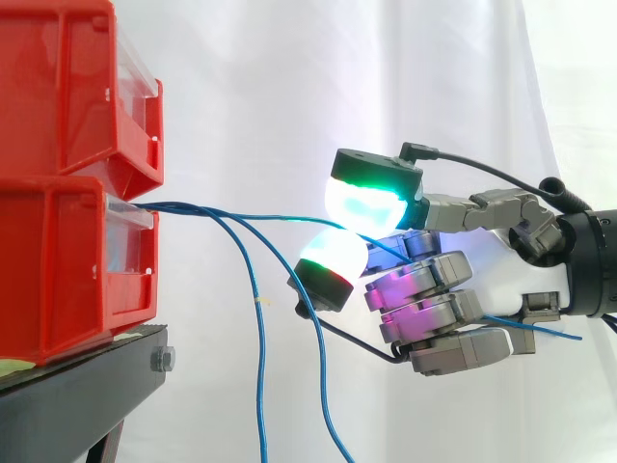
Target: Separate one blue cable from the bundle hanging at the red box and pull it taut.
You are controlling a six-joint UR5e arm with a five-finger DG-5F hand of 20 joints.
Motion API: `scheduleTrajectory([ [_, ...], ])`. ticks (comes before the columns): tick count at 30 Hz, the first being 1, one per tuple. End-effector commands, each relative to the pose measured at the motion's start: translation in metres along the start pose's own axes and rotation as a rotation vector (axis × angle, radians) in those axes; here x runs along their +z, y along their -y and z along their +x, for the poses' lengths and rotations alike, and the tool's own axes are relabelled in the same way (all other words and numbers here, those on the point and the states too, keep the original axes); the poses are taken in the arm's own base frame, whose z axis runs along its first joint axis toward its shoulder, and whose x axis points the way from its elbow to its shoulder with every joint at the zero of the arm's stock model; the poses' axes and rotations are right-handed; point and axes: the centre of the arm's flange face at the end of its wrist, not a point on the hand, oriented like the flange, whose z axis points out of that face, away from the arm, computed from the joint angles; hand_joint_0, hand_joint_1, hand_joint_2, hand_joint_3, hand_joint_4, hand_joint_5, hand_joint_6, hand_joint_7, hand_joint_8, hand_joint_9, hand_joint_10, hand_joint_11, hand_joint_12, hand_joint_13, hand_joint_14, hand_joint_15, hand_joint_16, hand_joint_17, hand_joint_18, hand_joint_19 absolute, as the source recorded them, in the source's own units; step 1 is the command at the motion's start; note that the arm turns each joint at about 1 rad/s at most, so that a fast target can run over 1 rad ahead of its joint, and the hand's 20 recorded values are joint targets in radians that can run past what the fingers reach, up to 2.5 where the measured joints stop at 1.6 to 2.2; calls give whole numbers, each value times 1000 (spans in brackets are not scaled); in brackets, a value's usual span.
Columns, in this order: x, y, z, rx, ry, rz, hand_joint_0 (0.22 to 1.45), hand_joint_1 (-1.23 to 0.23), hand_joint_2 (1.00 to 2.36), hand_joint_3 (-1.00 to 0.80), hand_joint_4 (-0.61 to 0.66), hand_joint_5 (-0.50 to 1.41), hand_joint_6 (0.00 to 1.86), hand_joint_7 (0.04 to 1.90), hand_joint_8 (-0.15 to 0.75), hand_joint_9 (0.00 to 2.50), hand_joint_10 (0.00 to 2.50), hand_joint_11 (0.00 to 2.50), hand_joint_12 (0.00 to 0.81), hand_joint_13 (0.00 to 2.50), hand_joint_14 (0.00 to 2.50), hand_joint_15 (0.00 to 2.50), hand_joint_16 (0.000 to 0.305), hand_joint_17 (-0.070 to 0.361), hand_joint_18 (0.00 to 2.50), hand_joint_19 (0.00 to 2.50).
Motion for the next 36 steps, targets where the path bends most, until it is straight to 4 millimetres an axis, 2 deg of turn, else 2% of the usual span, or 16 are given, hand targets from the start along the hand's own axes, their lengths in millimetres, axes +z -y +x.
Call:
scheduleTrajectory([
  [1,0,0,0,0,1,1,820,-764,1021,-60,85,-217,841,1075,240,766,1844,1417,248,796,2500,1656,16,36,1361,1992],
  [36,0,0,0,0,1,1,818,-782,1020,-22,76,-205,828,1128,251,817,1792,1488,245,859,2500,1682,17,38,1410,1950],
])
